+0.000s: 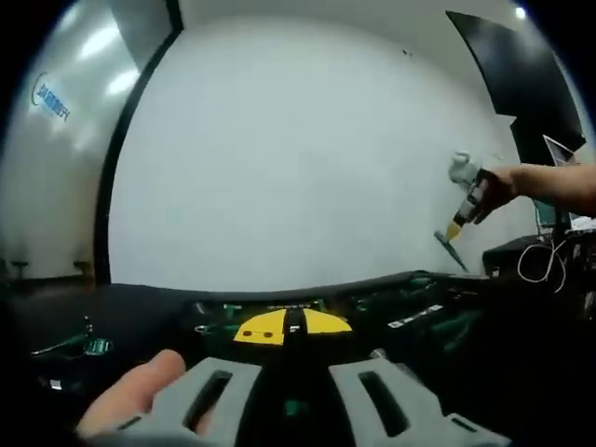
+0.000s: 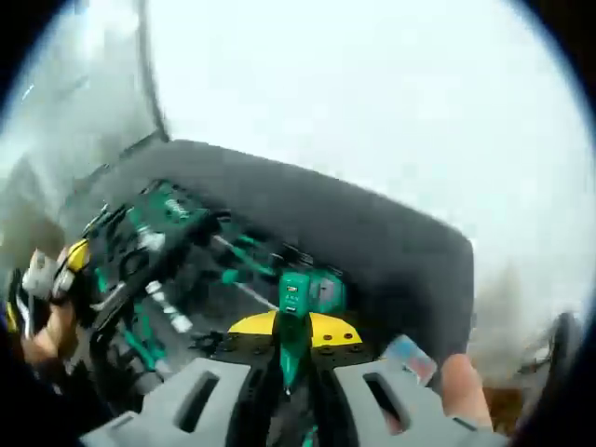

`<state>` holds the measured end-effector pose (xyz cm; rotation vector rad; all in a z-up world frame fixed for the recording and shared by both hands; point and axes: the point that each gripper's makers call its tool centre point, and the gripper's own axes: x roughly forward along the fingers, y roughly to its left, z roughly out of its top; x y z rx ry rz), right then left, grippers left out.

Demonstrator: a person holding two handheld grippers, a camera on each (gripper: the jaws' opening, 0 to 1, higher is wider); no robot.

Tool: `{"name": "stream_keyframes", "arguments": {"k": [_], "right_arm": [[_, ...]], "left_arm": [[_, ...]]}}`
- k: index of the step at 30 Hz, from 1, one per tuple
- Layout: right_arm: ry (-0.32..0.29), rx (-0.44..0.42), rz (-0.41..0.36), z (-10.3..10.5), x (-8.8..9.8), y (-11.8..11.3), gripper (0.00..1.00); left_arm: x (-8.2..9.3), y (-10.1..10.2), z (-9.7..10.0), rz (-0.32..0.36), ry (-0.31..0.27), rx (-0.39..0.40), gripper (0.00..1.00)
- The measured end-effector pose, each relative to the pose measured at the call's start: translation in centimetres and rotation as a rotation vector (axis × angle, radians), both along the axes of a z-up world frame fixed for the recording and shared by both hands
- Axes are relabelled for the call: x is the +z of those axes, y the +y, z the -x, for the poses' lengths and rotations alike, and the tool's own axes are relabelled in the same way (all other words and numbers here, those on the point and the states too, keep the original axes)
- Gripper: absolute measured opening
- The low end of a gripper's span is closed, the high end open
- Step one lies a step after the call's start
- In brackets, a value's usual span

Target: Pick up the tools and put them into their designated positions in the toolbox.

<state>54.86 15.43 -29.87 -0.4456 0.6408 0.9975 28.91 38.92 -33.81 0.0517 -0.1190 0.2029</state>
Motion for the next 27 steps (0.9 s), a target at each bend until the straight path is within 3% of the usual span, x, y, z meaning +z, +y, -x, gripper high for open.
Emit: {"name": "stream_keyframes", "arguments": {"k": [2,4,7,10,14,16,21,27], "right_arm": [[-0.022,0.131,0.06,3.1,0.2,2.0,0.09],[-0.005,0.273,0.149,6.3,-1.1,3.8,0.09],[0.017,0.464,0.321,10.4,-4.9,5.2,0.09],[0.027,0.566,0.427,12.1,-8.2,6.4,0.09],[0.066,0.54,0.485,12.1,-10.7,7.0,0.12],[0.061,0.521,0.484,11.7,-10.7,6.8,0.18],[0.038,0.521,0.478,11.8,-9.1,4.8,0.19],[0.086,0.458,0.443,10.6,-9.8,4.0,0.19]], "left_arm": [[-0.1,0.0,0.0,0.003,-0.001,-0.001,0.06],[-0.1,0.2,0.0,0.006,-0.004,0.004,0.06],[0.0,0.1,0.0,0.009,-0.007,0.0,0.06],[0.0,-0.1,0.0,0.008,-0.008,-0.009,0.06],[0.1,-0.1,0.0,0.01,-0.012,-0.009,0.06],[0.0,-0.1,0.0,-0.004,-0.002,-0.002,0.06],[0.1,0.3,0.1,-0.001,-0.012,-0.015,0.06],[0.2,0.3,-0.1,0.019,-0.038,-0.03,0.05]]}}
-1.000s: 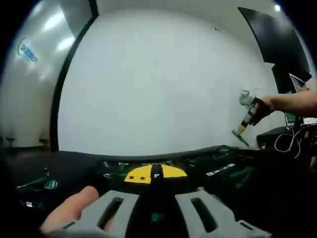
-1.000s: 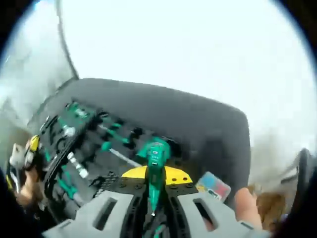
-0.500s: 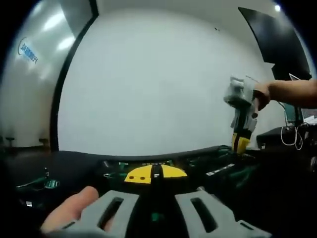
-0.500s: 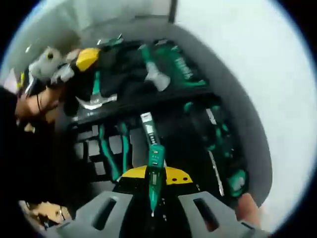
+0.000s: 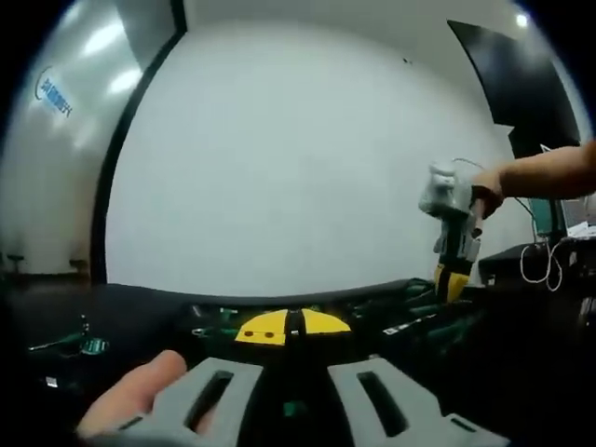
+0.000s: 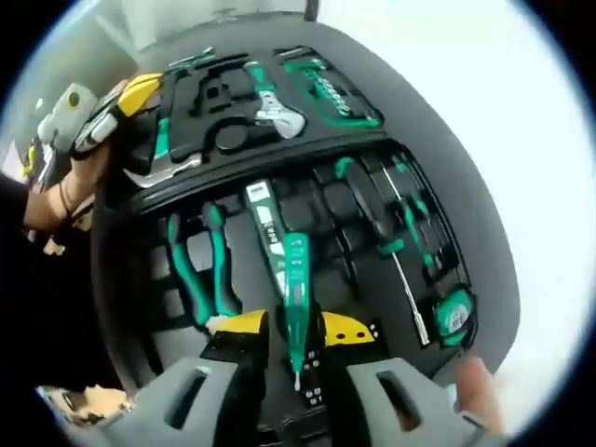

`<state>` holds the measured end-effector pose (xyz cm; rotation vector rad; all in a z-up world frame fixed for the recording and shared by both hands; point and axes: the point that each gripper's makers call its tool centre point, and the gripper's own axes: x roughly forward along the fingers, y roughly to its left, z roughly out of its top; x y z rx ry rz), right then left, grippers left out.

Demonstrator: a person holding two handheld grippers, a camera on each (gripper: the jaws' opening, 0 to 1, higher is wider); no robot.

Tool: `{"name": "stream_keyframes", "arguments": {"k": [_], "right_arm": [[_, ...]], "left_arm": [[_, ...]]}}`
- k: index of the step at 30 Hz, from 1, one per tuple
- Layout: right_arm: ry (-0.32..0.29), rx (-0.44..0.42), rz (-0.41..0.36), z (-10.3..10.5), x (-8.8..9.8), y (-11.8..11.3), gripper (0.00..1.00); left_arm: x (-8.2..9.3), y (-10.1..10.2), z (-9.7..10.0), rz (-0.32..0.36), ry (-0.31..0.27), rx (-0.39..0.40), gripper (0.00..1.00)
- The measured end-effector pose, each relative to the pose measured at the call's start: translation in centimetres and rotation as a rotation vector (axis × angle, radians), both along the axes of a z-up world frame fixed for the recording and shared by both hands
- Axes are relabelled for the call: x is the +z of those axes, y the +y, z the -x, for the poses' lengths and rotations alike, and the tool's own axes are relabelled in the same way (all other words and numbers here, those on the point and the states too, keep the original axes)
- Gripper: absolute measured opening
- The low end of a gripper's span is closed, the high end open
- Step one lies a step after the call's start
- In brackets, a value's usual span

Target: Pick up the tools and put them into their designated positions in the toolbox.

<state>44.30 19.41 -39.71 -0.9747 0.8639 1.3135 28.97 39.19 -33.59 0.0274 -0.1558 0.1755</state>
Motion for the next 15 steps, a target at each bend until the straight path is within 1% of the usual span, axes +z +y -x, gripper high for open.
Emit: {"name": "stream_keyframes", "arguments": {"k": [2,3,4,6,8,9,12,13,14,15], "right_arm": [[-0.004,0.007,-0.025,0.0,-0.6,0.8,0.19],[-0.007,0.006,-0.023,-0.2,-0.9,0.9,0.19],[-0.013,0.001,-0.008,-0.6,-1.2,1.0,0.17],[-0.021,0.013,-0.003,-1.0,-1.4,1.4,0.11],[0.007,0.036,-0.007,-1.0,-1.3,1.8,0.11],[0.03,0.051,-0.01,-0.7,-1.3,2.1,0.11],[0.049,0.057,-0.013,-0.5,-1.3,2.9,0.1],[0.039,0.075,-0.016,-0.6,-1.2,3.3,0.1],[0.009,0.116,-0.014,-0.8,-1.1,3.8,0.1],[-0.004,0.137,-0.011,-1.0,-1.0,4.1,0.1]], "left_arm": [[0.0,0.0,0.0,0.005,-0.005,-0.004,0.05],[0.1,-0.1,0.1,0.006,-0.006,-0.006,0.05],[0.0,-0.1,0.0,0.006,-0.005,-0.007,0.05],[0.0,-0.2,0.1,0.004,-0.003,-0.006,0.05],[-0.1,-0.2,0.0,0.002,-0.002,-0.008,0.05],[-0.1,-0.3,0.0,0.002,-0.002,-0.009,0.05],[-0.1,-0.3,0.1,0.002,-0.002,-0.007,0.05],[-0.2,-0.3,0.0,-0.001,0.0,-0.007,0.05],[-0.2,-0.3,0.0,-0.003,0.002,-0.006,0.05],[-0.2,-0.3,0.0,-0.005,0.003,-0.007,0.05]]}}
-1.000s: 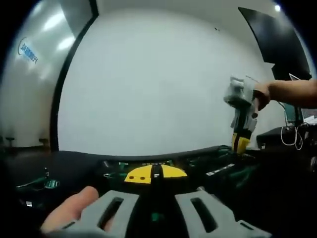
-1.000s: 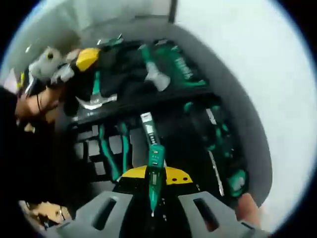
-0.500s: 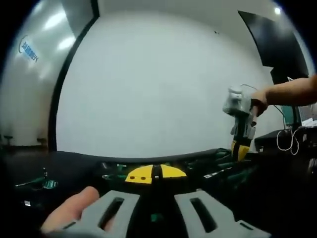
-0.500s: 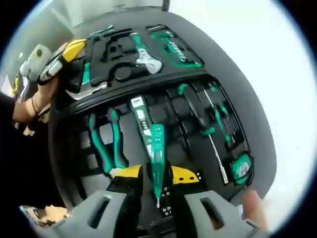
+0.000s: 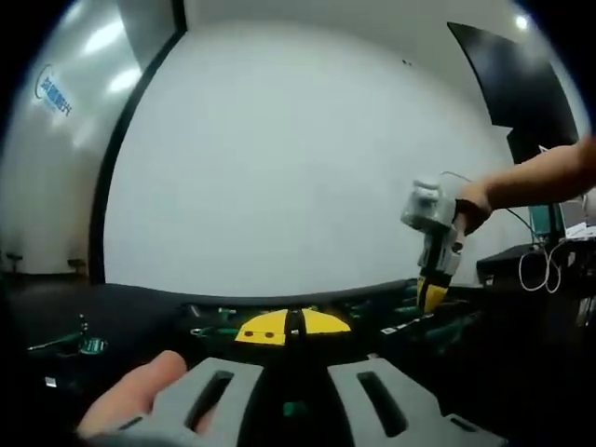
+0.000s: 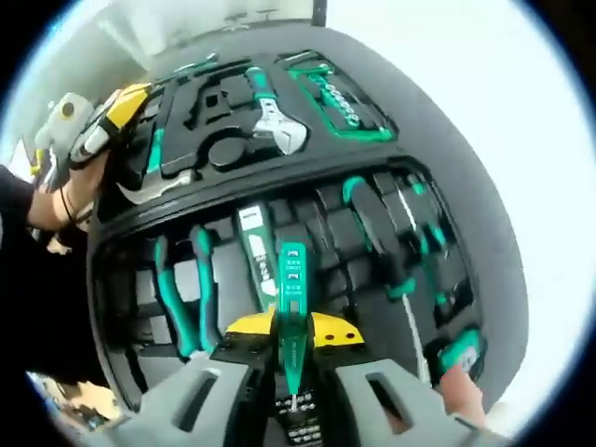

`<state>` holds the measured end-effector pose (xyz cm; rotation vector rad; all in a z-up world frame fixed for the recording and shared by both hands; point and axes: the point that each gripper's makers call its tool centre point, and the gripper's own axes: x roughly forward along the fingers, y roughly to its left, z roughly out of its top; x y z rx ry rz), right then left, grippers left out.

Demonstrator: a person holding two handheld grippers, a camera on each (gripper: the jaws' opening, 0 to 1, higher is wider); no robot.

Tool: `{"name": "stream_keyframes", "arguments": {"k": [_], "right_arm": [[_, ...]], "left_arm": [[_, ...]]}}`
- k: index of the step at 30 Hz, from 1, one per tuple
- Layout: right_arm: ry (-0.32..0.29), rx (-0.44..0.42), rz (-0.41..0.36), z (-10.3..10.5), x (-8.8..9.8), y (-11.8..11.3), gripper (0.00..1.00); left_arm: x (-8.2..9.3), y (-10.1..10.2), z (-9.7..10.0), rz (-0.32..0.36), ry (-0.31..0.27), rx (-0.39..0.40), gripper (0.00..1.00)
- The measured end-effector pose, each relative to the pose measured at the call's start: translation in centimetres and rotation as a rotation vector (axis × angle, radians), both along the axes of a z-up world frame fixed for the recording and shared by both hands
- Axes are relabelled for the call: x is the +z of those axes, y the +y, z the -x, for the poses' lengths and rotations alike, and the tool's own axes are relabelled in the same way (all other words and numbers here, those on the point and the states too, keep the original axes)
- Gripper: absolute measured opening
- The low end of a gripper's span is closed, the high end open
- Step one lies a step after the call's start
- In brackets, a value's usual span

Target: Pick up the tools and put them into their designated positions in the toolbox.

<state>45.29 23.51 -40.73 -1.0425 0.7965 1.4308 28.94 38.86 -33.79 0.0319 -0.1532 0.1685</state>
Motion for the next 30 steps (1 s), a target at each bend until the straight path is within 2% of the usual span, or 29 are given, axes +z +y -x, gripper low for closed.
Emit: {"name": "stream_keyframes", "arguments": {"k": [3,8,13,15,19,20,30], "right_arm": [[-0.024,0.035,0.007,-0.3,0.0,1.2,0.1],[-0.124,0.146,0.067,-1.8,-0.2,2.5,0.1],[-0.124,0.175,0.097,-2.3,-0.4,2.9,0.1],[-0.146,0.207,0.123,-2.6,-0.7,3.4,0.1],[-0.142,0.22,0.118,-2.0,-0.5,4.0,0.1],[-0.157,0.254,0.123,-2.0,-0.4,4.0,0.1],[-0.134,0.231,0.125,-1.9,-0.5,3.6,0.11]], "left_arm": [[0.0,0.0,0.0,0.0,0.0,-0.001,0.05],[0.0,-0.1,0.0,-0.002,0.0,0.0,0.05],[0.0,0.0,0.0,-0.004,0.002,0.002,0.05],[0.0,-0.1,0.0,-0.004,0.002,0.003,0.05],[0.1,-0.1,0.0,-0.003,0.001,0.002,0.05],[0.1,0.0,0.1,-0.003,0.001,0.002,0.05],[0.0,-0.1,0.1,-0.004,0.004,0.005,0.05]]}}
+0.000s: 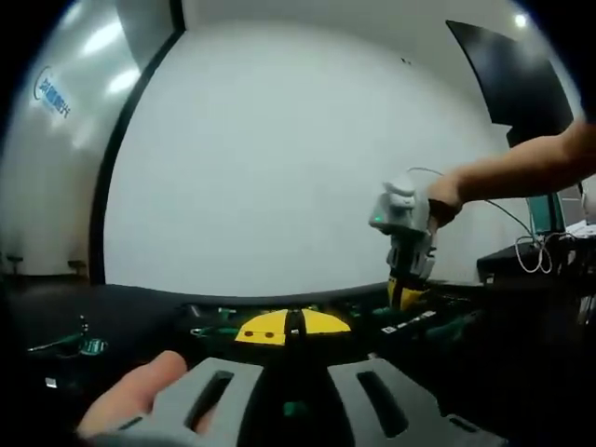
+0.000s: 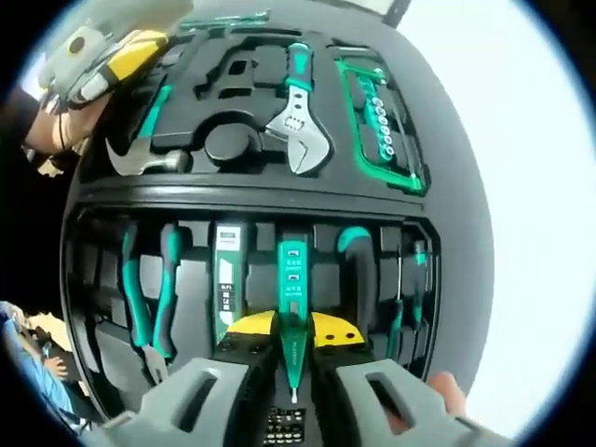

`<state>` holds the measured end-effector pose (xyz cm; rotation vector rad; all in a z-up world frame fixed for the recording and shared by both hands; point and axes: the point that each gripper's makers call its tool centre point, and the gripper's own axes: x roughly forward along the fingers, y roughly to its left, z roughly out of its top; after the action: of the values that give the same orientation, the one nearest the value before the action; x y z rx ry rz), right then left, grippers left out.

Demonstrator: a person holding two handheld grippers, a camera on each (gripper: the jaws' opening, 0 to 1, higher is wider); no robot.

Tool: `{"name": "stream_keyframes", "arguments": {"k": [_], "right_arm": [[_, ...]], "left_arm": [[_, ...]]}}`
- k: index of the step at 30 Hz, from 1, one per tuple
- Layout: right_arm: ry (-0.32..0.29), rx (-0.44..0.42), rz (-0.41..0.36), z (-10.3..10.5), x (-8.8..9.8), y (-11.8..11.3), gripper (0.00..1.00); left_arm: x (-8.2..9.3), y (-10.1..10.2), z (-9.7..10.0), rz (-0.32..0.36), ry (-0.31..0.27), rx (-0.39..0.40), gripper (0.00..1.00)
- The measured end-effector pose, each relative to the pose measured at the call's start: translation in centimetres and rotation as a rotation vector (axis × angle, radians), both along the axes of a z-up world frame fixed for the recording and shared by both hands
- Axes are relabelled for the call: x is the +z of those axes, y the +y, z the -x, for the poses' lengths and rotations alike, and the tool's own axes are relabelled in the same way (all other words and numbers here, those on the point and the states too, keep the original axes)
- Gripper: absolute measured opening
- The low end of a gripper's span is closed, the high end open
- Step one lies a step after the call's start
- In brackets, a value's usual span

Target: Pick up the tools and put them into their designated positions in the toolbox.

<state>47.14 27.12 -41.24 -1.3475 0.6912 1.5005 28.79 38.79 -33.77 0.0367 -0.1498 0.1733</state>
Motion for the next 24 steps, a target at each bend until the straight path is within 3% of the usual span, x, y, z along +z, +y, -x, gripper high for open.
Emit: {"name": "stream_keyframes", "arguments": {"k": [13,18,24], "right_arm": [[0.018,0.008,-0.049,0.0,0.3,0.6,0.11],[0.117,-0.046,-0.142,0.4,1.2,2.0,0.11],[0.089,-0.025,-0.121,0.2,0.4,0.9,0.11]], "left_arm": [[-0.1,0.1,0.0,-0.005,0.006,0.007,0.05],[-0.1,0.2,0.0,-0.006,0.008,0.01,0.05],[-0.2,0.2,-0.1,-0.009,0.011,0.01,0.05]]}}
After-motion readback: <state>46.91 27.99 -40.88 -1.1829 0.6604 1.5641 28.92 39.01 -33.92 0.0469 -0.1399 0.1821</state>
